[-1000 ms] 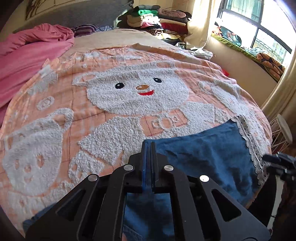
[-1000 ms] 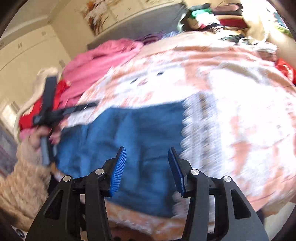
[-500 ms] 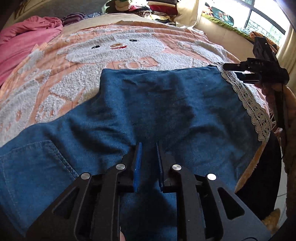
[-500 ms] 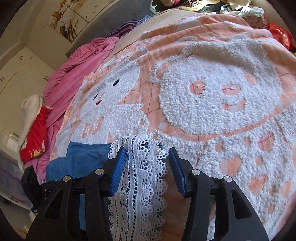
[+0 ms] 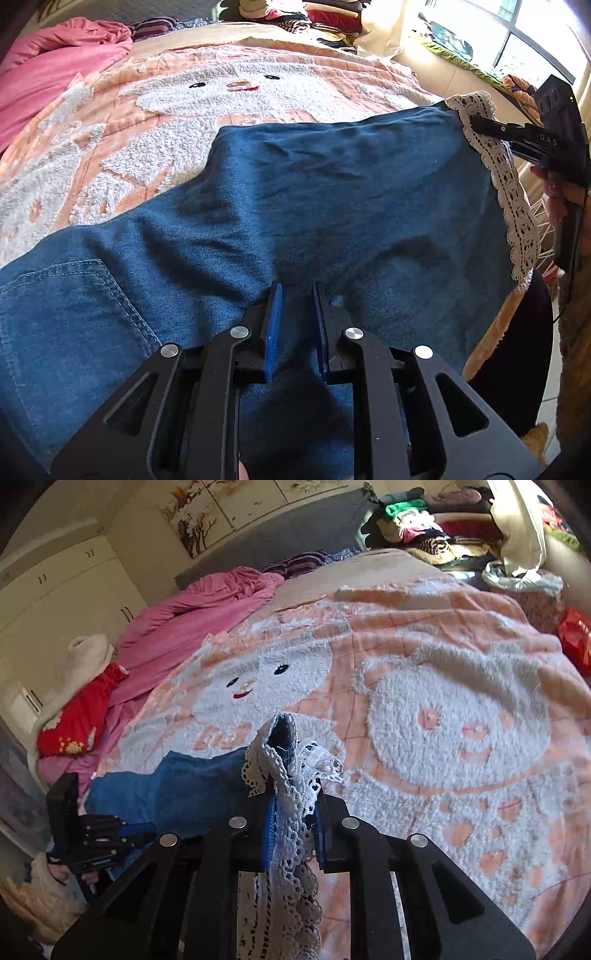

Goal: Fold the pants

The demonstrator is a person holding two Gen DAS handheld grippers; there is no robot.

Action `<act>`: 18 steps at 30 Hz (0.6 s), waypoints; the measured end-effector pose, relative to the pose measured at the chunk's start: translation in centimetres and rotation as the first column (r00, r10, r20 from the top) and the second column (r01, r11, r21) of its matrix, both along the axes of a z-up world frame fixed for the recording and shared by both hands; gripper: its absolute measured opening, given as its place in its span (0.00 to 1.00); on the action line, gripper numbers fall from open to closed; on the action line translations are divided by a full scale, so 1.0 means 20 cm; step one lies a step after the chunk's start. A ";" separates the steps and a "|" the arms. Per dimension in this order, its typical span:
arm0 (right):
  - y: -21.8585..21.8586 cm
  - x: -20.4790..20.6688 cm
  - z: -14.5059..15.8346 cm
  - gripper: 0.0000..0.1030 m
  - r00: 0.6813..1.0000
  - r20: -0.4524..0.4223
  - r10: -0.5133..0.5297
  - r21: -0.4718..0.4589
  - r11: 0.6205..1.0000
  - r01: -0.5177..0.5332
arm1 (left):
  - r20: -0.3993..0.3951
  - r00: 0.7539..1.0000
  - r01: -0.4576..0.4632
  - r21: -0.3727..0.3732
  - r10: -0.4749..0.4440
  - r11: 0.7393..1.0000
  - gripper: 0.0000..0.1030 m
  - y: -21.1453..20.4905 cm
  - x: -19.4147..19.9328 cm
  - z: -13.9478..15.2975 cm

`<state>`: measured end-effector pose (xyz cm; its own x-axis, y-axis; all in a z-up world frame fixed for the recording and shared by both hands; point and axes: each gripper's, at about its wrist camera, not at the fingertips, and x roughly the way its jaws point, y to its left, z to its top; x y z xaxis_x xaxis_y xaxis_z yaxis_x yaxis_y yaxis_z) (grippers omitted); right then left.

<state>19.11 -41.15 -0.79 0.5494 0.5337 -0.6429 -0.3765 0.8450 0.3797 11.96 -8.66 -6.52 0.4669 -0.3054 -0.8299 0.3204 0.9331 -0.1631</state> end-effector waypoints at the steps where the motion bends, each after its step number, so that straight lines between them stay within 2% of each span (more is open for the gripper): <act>1: 0.02 0.02 -0.03 0.15 1.000 -0.006 0.003 -0.049 0.999 -0.003 | -0.001 1.000 -0.003 0.001 0.003 1.000 0.10 0.00 0.00 0.00; 4: 0.05 0.10 -0.19 0.17 0.996 -0.083 -0.018 -0.158 0.987 0.004 | -0.004 1.000 -0.011 -0.007 0.011 1.000 0.10 0.00 0.00 -0.01; 7: 0.05 0.12 -0.29 0.24 0.995 -0.093 -0.045 -0.195 0.980 0.026 | 0.001 1.000 -0.014 -0.011 0.014 1.000 0.10 0.00 0.00 -0.01; 11: 0.02 0.11 -0.26 0.39 0.993 -0.068 -0.093 -0.204 0.976 0.078 | 0.011 1.000 -0.019 -0.043 0.020 0.999 0.12 0.02 -0.02 -0.01; 13: 0.00 0.08 -0.22 0.43 0.992 -0.060 -0.113 -0.193 0.976 0.100 | 0.013 1.000 -0.022 -0.084 0.023 0.996 0.21 0.04 -0.03 0.01; 15: -0.03 0.02 -0.15 0.45 0.991 -0.023 -0.132 -0.180 0.976 0.125 | 0.027 0.999 -0.022 -0.107 0.025 0.994 0.40 0.07 -0.07 0.05; 18: -0.04 -0.11 -0.02 0.47 0.986 0.066 -0.151 -0.222 0.961 0.162 | 0.073 0.995 -0.058 -0.092 0.064 0.994 0.41 0.13 -0.13 0.13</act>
<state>16.86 -41.92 -1.13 0.6478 0.2825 -0.7075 -0.2457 0.9565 0.1570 9.41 -6.11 -3.89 0.5477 -0.3463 -0.7616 0.2780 0.9339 -0.2247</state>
